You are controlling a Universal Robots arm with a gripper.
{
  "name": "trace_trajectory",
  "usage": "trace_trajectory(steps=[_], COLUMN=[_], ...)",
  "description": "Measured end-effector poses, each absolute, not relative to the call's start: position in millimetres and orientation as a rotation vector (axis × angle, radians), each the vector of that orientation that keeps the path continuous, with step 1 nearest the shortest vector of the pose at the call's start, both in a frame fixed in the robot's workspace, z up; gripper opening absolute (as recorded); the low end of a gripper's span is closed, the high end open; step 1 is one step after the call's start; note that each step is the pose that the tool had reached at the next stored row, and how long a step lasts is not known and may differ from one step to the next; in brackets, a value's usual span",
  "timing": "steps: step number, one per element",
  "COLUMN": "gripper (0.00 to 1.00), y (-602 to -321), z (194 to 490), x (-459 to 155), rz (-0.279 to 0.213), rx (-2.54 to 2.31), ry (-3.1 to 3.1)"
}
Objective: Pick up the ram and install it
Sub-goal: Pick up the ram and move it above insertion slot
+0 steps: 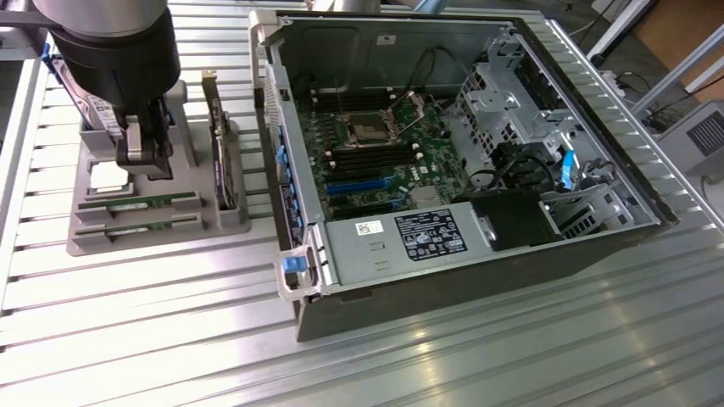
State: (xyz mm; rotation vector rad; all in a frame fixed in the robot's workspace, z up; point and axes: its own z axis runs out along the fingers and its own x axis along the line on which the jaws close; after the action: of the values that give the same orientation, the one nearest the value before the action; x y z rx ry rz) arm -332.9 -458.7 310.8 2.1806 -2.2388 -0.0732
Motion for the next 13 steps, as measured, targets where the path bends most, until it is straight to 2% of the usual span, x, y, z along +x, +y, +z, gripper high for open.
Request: trace_trajectory(steps=[13], gripper=[0.36], y=[-458.7], z=[307.8], x=[-332.9], rz=[-0.063], rx=[2.176], ry=[-2.235])
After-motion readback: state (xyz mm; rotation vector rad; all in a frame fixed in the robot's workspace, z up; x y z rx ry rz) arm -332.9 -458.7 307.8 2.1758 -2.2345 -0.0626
